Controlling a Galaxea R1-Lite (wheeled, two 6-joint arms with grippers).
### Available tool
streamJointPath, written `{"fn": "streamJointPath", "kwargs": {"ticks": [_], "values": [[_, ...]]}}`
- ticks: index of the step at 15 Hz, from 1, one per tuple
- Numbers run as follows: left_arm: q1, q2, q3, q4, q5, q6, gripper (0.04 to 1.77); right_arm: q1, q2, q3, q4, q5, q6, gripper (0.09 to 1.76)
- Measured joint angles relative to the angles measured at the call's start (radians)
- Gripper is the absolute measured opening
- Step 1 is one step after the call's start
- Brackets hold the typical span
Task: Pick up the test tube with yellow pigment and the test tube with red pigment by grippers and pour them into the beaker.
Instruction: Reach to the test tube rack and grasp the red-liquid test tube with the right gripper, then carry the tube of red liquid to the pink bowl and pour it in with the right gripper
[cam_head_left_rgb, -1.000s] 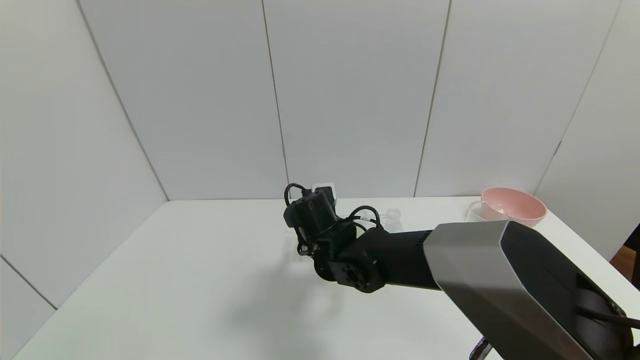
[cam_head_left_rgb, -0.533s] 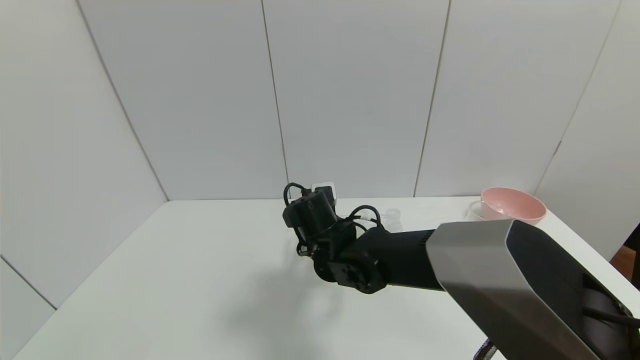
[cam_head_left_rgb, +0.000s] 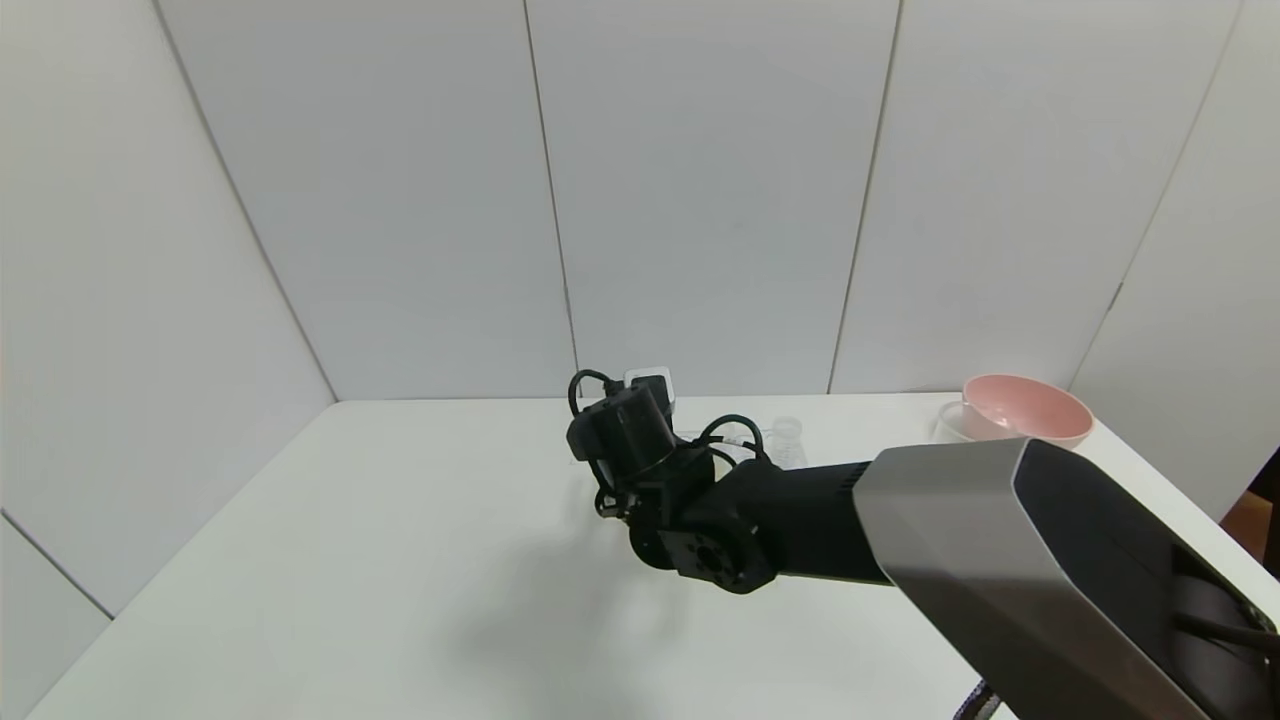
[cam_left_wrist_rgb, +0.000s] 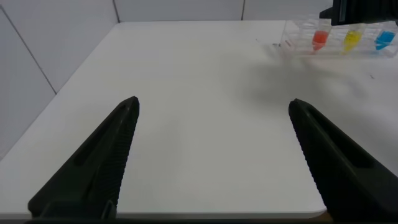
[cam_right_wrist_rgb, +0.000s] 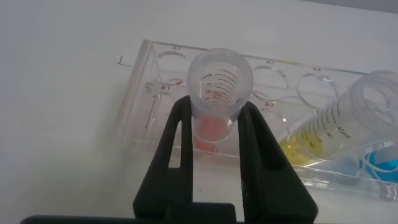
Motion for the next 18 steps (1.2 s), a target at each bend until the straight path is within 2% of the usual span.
{"fn": "streamJointPath", "kwargs": {"ticks": [11, 18], "values": [[0.0, 0.0, 0.0, 0.0, 0.0, 0.0, 1.72, 0.011, -0.123, 0.006, 0.015, 0.007, -0.073, 0.49], [0.0, 0.0, 0.0, 0.0, 0.0, 0.0, 1.72, 0.034, -0.213, 0.07, 0.009, 0.009, -0.103, 0.49]]}}
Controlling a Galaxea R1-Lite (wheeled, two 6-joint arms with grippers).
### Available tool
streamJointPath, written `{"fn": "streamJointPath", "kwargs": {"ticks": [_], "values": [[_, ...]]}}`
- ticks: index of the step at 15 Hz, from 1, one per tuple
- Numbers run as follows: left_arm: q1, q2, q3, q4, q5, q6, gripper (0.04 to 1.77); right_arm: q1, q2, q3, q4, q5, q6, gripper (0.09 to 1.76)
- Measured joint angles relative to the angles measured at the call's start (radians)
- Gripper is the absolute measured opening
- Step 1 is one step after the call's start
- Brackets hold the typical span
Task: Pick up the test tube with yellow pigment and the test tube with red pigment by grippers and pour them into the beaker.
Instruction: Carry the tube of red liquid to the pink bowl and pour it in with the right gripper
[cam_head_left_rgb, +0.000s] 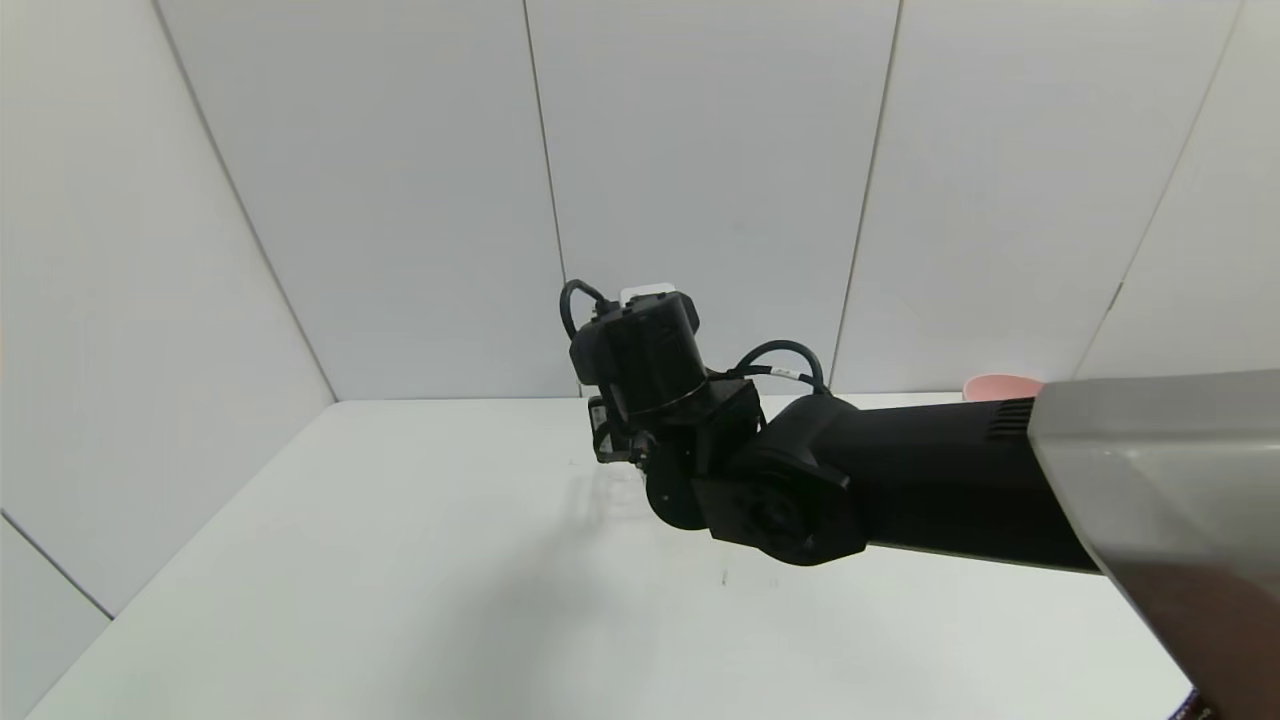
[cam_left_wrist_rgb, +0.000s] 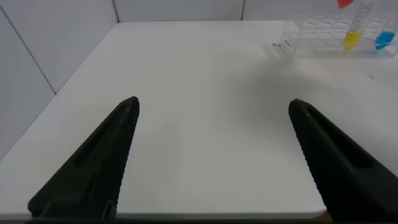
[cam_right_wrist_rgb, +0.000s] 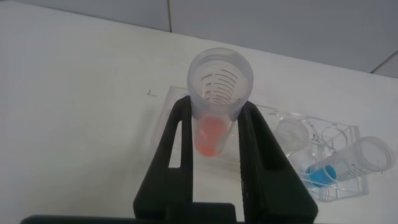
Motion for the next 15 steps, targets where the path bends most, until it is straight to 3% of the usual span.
{"fn": "streamJointPath", "kwargs": {"ticks": [3, 7, 12, 15], "values": [[0.0, 0.0, 0.0, 0.0, 0.0, 0.0, 1.72, 0.0, -0.02, 0.034, -0.008, 0.006, 0.0, 0.49], [0.0, 0.0, 0.0, 0.0, 0.0, 0.0, 1.72, 0.005, -0.097, 0.153, -0.009, 0.138, -0.003, 0.49], [0.0, 0.0, 0.0, 0.0, 0.0, 0.0, 1.72, -0.015, -0.28, 0.392, -0.014, 0.408, -0.072, 0.49], [0.0, 0.0, 0.0, 0.0, 0.0, 0.0, 1.72, -0.096, -0.42, 0.547, -0.014, 0.619, -0.163, 0.49]]}}
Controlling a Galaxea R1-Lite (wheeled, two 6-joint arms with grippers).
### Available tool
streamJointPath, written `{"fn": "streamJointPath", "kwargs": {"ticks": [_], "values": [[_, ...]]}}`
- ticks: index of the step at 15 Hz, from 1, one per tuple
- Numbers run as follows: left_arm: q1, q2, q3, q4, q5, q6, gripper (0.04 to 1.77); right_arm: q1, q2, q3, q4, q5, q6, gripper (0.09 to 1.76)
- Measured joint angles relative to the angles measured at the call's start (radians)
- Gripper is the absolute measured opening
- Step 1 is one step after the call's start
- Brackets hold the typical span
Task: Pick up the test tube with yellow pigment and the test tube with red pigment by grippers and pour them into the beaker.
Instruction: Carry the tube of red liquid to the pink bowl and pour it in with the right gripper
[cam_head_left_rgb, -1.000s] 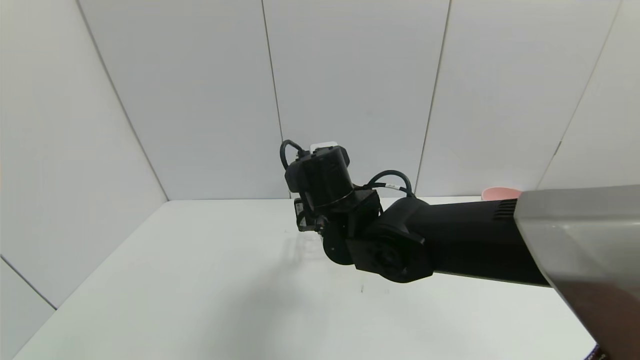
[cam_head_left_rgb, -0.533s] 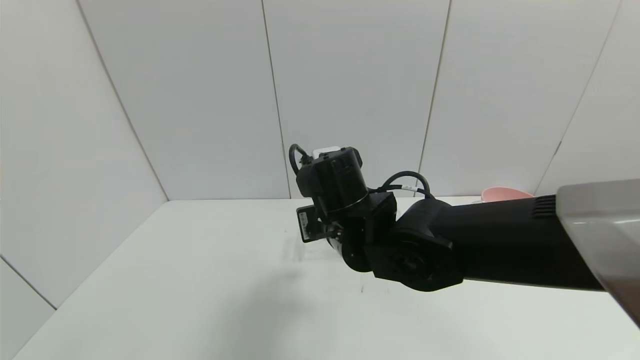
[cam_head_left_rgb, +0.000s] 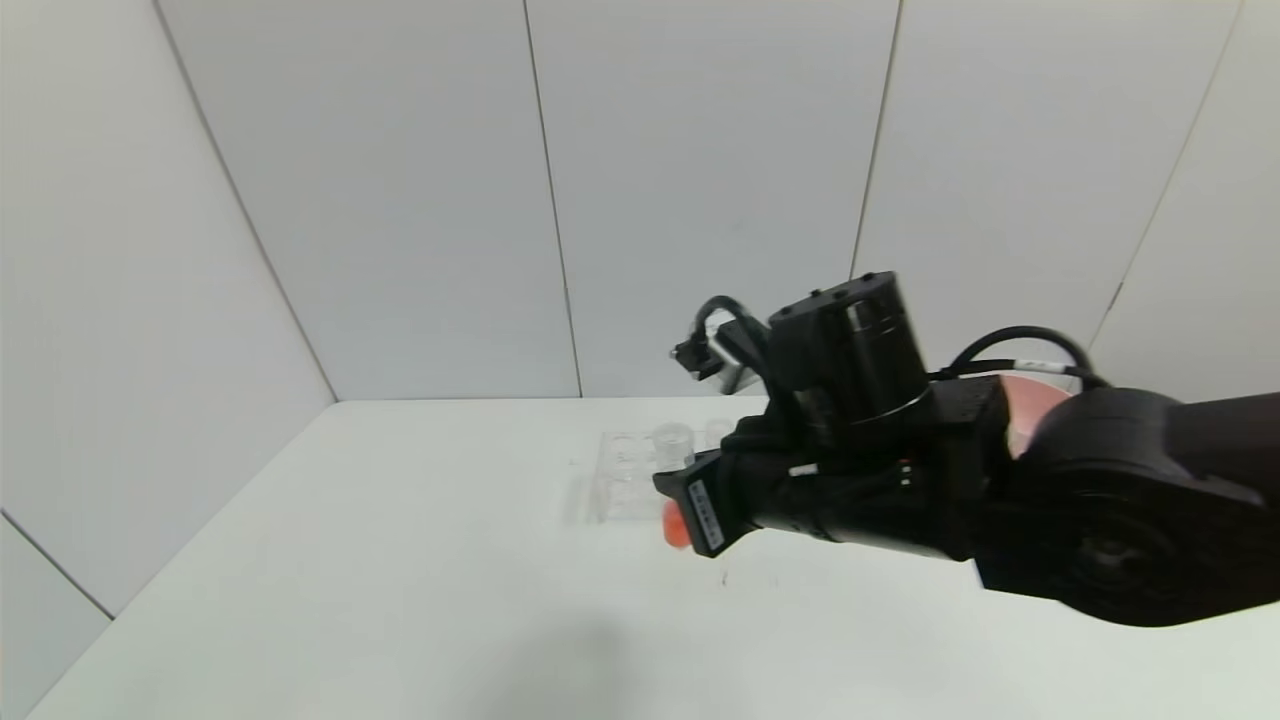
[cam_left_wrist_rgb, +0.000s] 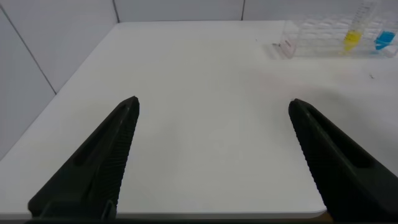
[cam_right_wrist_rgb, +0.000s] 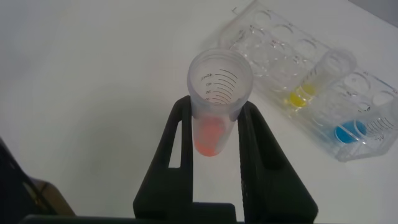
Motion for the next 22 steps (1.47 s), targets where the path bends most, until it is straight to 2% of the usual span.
{"fn": "streamJointPath", "kwargs": {"ticks": [3, 6, 9, 11, 15, 18, 22], "values": [[0.0, 0.0, 0.0, 0.0, 0.0, 0.0, 1.72, -0.167, -0.137, 0.131, 0.014, 0.22, -0.138, 0.49], [0.0, 0.0, 0.0, 0.0, 0.0, 0.0, 1.72, -0.347, -0.224, 0.207, 0.047, 0.387, -0.284, 0.49], [0.0, 0.0, 0.0, 0.0, 0.0, 0.0, 1.72, -0.536, -0.264, 0.233, 0.102, 0.554, -0.417, 0.49], [0.0, 0.0, 0.0, 0.0, 0.0, 0.0, 1.72, -0.658, -0.273, 0.229, 0.156, 0.634, -0.483, 0.49], [0.0, 0.0, 0.0, 0.0, 0.0, 0.0, 1.72, -0.856, -0.225, 0.123, 0.315, 0.669, -0.647, 0.49], [0.0, 0.0, 0.0, 0.0, 0.0, 0.0, 1.72, -0.972, -0.148, 0.018, 0.419, 0.67, -0.806, 0.49], [0.0, 0.0, 0.0, 0.0, 0.0, 0.0, 1.72, -1.064, -0.029, -0.166, 0.619, 0.67, -0.943, 0.49]]}}
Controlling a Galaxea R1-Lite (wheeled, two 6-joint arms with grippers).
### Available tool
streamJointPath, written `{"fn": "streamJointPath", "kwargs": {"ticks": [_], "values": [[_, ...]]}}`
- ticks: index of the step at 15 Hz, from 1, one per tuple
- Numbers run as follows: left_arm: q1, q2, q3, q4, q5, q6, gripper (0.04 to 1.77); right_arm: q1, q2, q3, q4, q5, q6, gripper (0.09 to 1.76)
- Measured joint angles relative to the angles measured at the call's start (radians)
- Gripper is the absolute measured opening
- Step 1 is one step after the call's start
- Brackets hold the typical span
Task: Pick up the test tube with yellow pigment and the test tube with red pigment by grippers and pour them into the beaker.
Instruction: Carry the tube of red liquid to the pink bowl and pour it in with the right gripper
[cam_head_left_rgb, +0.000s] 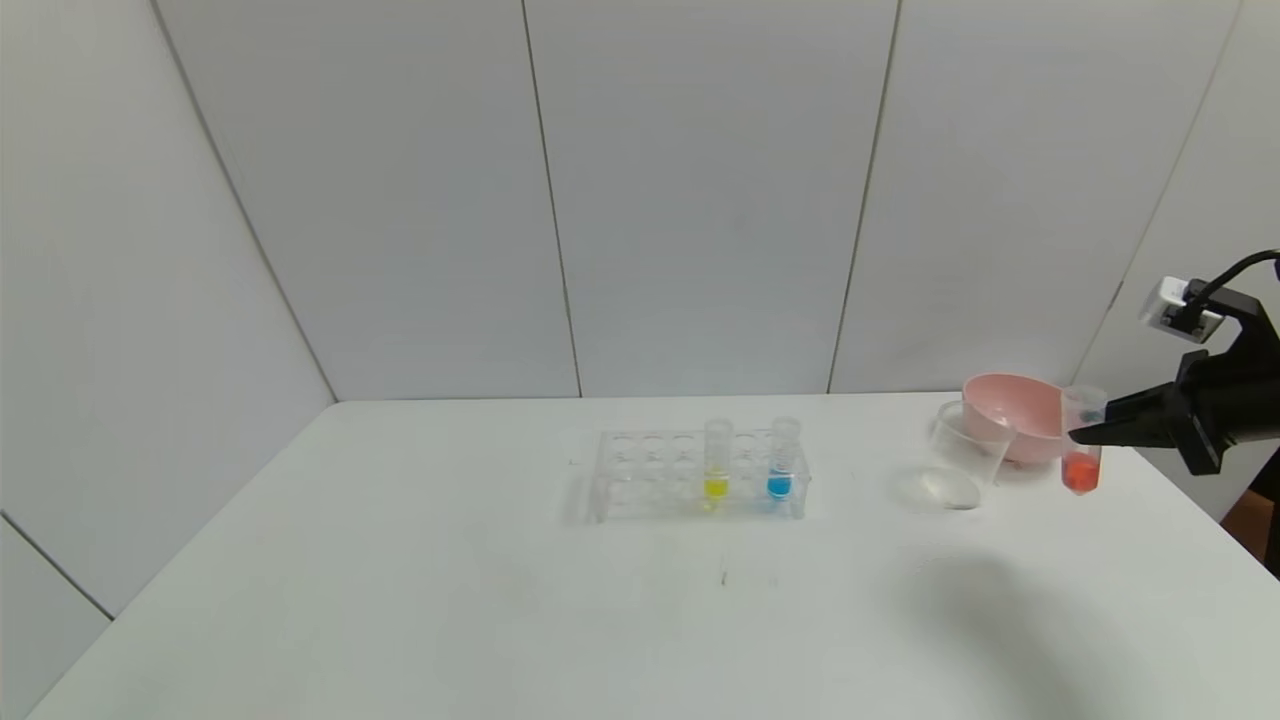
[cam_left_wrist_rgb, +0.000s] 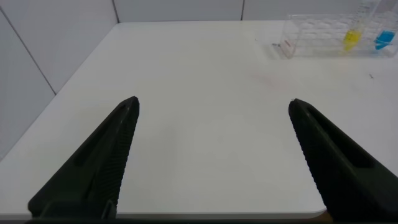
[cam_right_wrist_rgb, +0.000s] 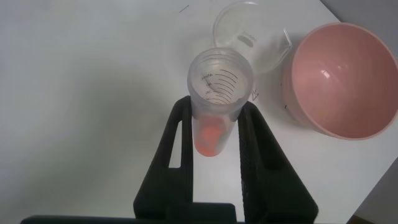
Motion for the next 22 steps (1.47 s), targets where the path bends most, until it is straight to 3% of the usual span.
{"fn": "streamJointPath", "kwargs": {"ticks": [3, 6, 8, 12, 22], "values": [[0.0, 0.0, 0.0, 0.0, 0.0, 0.0, 1.72, -0.036, 0.081, -0.189, 0.165, -0.03, -0.056, 0.49], [0.0, 0.0, 0.0, 0.0, 0.0, 0.0, 1.72, -0.041, 0.151, -0.398, 0.369, -0.161, -0.099, 0.49], [0.0, 0.0, 0.0, 0.0, 0.0, 0.0, 1.72, -0.023, 0.202, -0.511, 0.437, -0.246, -0.109, 0.49], [0.0, 0.0, 0.0, 0.0, 0.0, 0.0, 1.72, 0.036, 0.264, -0.554, 0.329, -0.345, -0.11, 0.49], [0.0, 0.0, 0.0, 0.0, 0.0, 0.0, 1.72, 0.191, 0.322, -0.557, 0.22, -0.613, -0.077, 0.49]]}}
